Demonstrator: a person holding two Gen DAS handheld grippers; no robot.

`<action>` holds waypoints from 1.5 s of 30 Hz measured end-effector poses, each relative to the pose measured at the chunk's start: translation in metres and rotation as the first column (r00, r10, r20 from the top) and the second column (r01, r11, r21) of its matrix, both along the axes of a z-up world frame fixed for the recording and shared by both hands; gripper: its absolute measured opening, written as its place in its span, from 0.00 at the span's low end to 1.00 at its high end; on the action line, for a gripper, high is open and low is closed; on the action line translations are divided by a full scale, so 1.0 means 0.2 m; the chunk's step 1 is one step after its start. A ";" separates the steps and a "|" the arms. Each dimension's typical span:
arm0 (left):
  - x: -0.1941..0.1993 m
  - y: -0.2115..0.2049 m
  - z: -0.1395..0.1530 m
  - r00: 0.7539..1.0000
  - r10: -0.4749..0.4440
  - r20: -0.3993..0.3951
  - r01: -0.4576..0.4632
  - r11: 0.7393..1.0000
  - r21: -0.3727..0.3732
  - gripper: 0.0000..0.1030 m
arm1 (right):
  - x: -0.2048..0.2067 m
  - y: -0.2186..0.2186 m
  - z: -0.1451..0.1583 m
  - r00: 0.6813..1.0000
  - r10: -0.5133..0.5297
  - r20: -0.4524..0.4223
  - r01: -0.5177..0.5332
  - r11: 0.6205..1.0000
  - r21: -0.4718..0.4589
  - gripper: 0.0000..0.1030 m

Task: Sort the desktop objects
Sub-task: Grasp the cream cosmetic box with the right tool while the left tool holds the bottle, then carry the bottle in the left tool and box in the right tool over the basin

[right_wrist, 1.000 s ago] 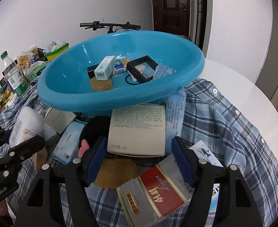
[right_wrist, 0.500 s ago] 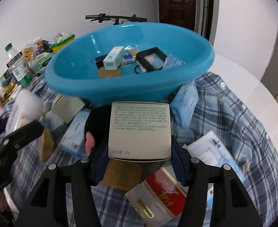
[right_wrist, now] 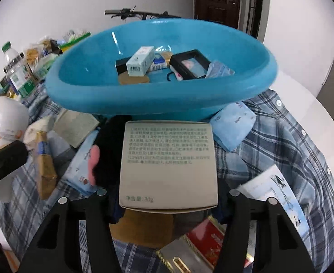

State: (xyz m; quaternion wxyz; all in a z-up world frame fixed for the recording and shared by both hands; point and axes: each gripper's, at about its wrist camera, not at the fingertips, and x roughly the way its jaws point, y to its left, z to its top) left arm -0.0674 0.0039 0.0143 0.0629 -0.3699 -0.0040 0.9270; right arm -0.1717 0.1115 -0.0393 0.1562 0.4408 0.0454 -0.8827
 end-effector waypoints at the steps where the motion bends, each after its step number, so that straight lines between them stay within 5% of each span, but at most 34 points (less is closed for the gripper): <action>1: 0.00 0.00 0.00 1.000 -0.001 0.000 0.001 1.000 0.001 0.40 | 0.02 0.01 0.02 1.000 -0.004 -0.008 0.004 1.000 -0.010 0.55; 6: 0.01 0.00 0.01 1.000 -0.002 -0.011 0.002 1.000 -0.011 0.40 | 0.15 0.08 0.10 1.000 0.004 -0.024 -0.006 0.995 -0.095 0.55; 12: 0.08 0.00 0.07 0.993 0.037 -0.114 -0.041 0.999 -0.032 0.40 | 0.31 0.11 0.25 0.980 -0.067 -0.185 0.055 0.996 -0.069 0.55; 17: 0.16 0.03 0.12 0.973 0.022 -0.229 -0.036 0.998 -0.057 0.40 | 0.48 0.09 0.37 0.900 -0.129 -0.416 0.130 0.991 -0.027 0.55; 22: 0.26 0.04 0.16 0.939 0.036 -0.342 -0.045 0.999 -0.020 0.40 | 0.62 0.06 0.41 0.816 -0.181 -0.549 0.182 0.982 -0.052 0.55; 25: 0.32 0.02 0.16 0.928 0.066 -0.367 -0.055 0.998 0.040 0.40 | 0.66 0.05 0.41 0.796 -0.198 -0.572 0.201 0.978 -0.059 0.55; 35: 0.31 0.00 0.18 0.929 0.090 -0.358 -0.093 0.996 0.009 0.40 | 0.62 0.06 0.45 0.812 -0.189 -0.552 0.165 0.982 -0.094 0.55; 42: 0.18 0.02 0.31 0.941 0.096 -0.325 -0.095 0.995 0.021 0.40 | 0.54 0.08 0.59 0.781 -0.194 -0.594 0.171 0.981 -0.096 0.56; 45: 0.12 0.05 0.39 0.924 0.082 -0.373 -0.086 0.996 0.006 0.40 | 0.50 0.07 0.68 0.757 -0.186 -0.627 0.171 0.982 -0.085 0.56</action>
